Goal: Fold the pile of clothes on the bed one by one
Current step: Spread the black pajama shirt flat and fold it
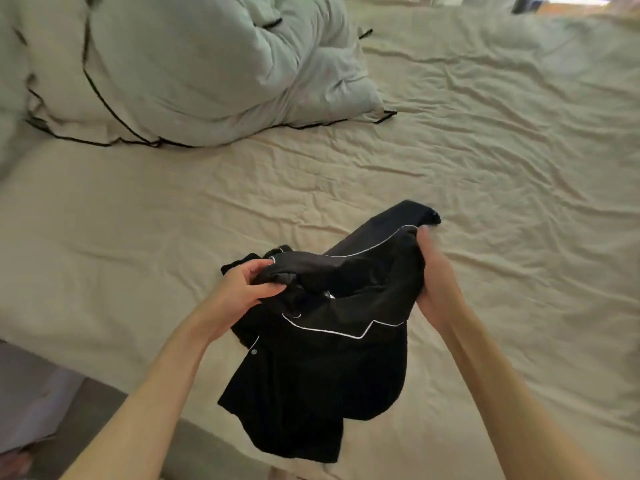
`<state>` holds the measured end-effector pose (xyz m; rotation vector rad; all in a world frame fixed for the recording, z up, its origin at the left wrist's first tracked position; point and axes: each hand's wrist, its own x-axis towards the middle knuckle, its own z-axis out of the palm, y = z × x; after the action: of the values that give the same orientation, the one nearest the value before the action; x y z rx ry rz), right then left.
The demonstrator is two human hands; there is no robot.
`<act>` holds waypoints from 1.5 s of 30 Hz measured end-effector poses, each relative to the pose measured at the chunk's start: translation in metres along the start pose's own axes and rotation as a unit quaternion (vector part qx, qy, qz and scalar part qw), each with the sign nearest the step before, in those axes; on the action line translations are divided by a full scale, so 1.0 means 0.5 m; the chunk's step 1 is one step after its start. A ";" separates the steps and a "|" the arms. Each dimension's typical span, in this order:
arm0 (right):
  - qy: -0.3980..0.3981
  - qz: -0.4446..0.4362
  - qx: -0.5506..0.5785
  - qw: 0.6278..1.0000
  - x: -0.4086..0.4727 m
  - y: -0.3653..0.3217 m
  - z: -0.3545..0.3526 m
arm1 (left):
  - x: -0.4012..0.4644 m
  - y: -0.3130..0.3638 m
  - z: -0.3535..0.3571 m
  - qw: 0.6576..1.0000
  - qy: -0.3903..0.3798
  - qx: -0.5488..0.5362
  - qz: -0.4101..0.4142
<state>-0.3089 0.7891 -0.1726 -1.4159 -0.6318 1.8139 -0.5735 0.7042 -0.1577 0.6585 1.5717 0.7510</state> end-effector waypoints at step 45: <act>-0.534 -0.315 -0.229 0.750 -0.694 -0.390 0.798 | -0.607 0.232 -0.389 0.869 0.303 0.181 0.346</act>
<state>-0.6020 0.6557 0.2898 -0.1195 -1.9620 1.7835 -0.7284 0.5240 0.1373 1.4100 2.0969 1.2943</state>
